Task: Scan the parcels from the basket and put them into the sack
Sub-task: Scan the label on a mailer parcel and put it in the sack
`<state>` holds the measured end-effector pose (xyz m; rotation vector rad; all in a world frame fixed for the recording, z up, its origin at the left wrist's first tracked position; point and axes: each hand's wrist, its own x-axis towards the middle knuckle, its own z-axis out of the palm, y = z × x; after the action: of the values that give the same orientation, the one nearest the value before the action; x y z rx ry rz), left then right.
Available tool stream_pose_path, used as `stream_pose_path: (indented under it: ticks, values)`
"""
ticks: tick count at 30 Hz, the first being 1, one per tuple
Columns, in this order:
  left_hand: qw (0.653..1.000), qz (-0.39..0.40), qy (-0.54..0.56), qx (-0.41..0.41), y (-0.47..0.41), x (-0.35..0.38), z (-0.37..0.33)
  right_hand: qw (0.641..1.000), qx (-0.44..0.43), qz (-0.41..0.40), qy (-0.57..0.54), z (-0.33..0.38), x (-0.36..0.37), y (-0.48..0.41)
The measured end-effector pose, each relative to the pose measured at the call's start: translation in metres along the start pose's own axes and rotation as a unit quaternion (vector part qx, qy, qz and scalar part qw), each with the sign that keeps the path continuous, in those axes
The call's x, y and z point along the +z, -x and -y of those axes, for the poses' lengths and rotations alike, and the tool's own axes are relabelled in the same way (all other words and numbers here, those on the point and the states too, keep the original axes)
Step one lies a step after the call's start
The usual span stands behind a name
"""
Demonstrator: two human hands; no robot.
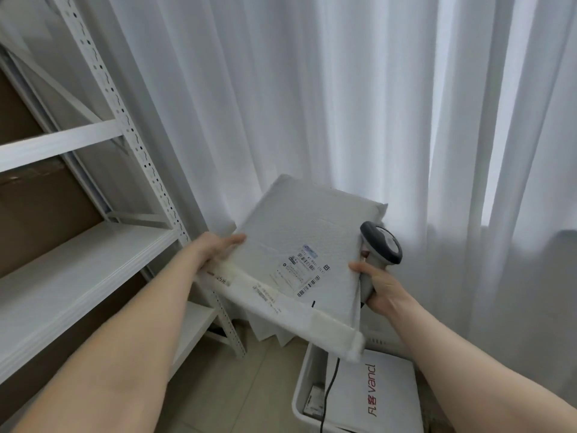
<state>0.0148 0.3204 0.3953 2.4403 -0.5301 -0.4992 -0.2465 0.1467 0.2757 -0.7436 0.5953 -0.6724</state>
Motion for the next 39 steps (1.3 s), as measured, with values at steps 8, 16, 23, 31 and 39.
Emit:
stream_pose_path:
  ticks: [8, 16, 23, 31, 39]
  values:
    - [0.967, 0.19, 0.136, -0.102, 0.002, 0.008, 0.024, 0.996, -0.002, 0.04, 0.081, 0.002, 0.02, -0.002]
    - [0.934, 0.216, 0.259, -0.123, 0.005, 0.028, 0.041, 0.985, -0.017, -0.052, 0.164, -0.008, 0.025, -0.014]
    - [0.927, 0.021, 0.367, -0.081, -0.002, 0.037, 0.041, 0.968, -0.027, -0.096, 0.23, 0.001, 0.028, -0.014]
    - [0.887, 0.004, 0.452, -0.095, -0.004, 0.059, 0.045, 0.975, 0.036, 0.034, 0.218, -0.011, 0.065, 0.002]
    - [0.87, 0.014, 0.483, -0.094, -0.005, 0.061, 0.057, 0.957, 0.072, 0.053, 0.276, 0.003, 0.075, 0.005]
